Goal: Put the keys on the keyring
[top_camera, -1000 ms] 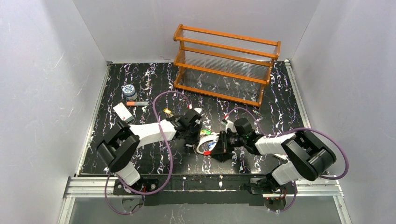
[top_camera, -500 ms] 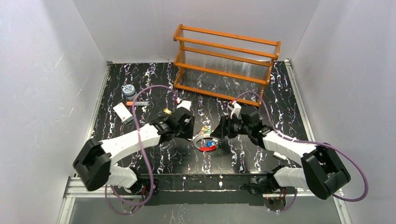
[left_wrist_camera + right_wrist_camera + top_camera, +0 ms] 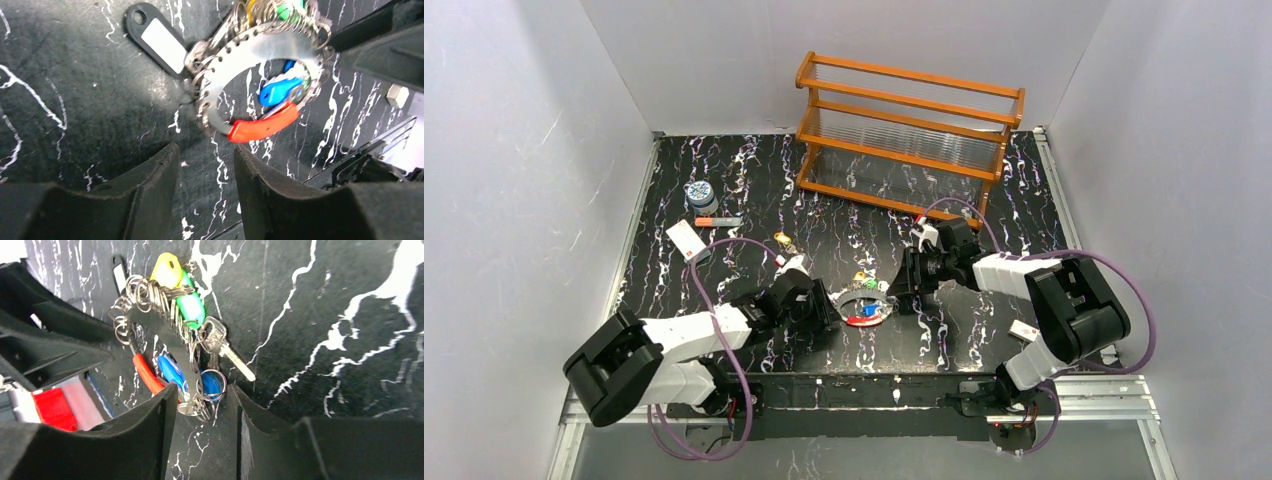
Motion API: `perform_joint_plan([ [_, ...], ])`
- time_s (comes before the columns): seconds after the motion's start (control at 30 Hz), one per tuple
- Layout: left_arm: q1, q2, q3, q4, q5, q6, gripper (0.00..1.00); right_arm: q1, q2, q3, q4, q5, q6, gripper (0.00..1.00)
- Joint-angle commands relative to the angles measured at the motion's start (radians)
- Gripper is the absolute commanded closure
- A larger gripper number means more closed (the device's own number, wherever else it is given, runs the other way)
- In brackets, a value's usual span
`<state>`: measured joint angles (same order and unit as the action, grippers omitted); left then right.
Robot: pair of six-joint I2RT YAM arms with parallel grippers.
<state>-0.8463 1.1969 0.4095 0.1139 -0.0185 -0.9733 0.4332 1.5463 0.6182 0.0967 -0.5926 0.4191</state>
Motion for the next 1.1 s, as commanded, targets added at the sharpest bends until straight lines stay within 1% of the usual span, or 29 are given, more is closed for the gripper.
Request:
perform_joint_plan([
  [0.0,0.005,0.066,0.034,0.04,-0.038,-0.014,0.57,0.003,0.011,-0.01,0.025,-0.147,-0.035,0.55],
  [0.1,0.02,0.107,0.064,0.025,-0.093,0.026,0.61,0.013,0.012,-0.063,0.112,-0.221,0.023,0.67],
  [0.13,0.034,0.124,0.078,0.017,-0.102,0.039,0.63,0.025,0.014,-0.08,0.147,-0.245,0.047,0.69],
  [0.27,0.12,0.191,0.156,-0.004,-0.065,0.107,0.66,0.112,0.046,-0.094,0.215,-0.267,0.095,0.71],
  [0.33,0.161,0.202,0.196,-0.037,-0.066,0.156,0.66,0.148,0.052,-0.087,0.235,-0.272,0.114,0.7],
  [0.43,0.197,0.187,0.255,-0.137,-0.128,0.24,0.63,0.158,0.03,-0.083,0.255,-0.272,0.14,0.66],
  [0.5,0.202,0.164,0.293,-0.225,-0.189,0.289,0.57,0.157,-0.003,-0.057,0.186,-0.223,0.103,0.62],
  [0.57,0.202,0.128,0.303,-0.279,-0.208,0.316,0.51,0.152,-0.036,-0.027,0.115,-0.165,0.065,0.56],
  [0.67,0.203,0.058,0.272,-0.291,-0.178,0.311,0.46,0.131,-0.066,0.004,0.04,-0.091,0.024,0.45],
  [0.73,0.202,0.009,0.23,-0.271,-0.121,0.28,0.44,0.112,-0.065,0.023,0.007,-0.059,0.004,0.41],
  [0.87,0.202,-0.054,0.094,-0.17,0.008,0.155,0.45,0.104,-0.028,0.055,-0.025,-0.039,-0.018,0.4],
  [0.93,0.202,-0.076,0.024,-0.087,0.066,0.092,0.48,0.104,-0.004,0.058,-0.02,-0.043,-0.016,0.4],
  [1.07,0.202,-0.065,-0.064,0.035,0.112,0.025,0.54,0.105,0.044,0.054,-0.005,-0.071,-0.006,0.44],
])
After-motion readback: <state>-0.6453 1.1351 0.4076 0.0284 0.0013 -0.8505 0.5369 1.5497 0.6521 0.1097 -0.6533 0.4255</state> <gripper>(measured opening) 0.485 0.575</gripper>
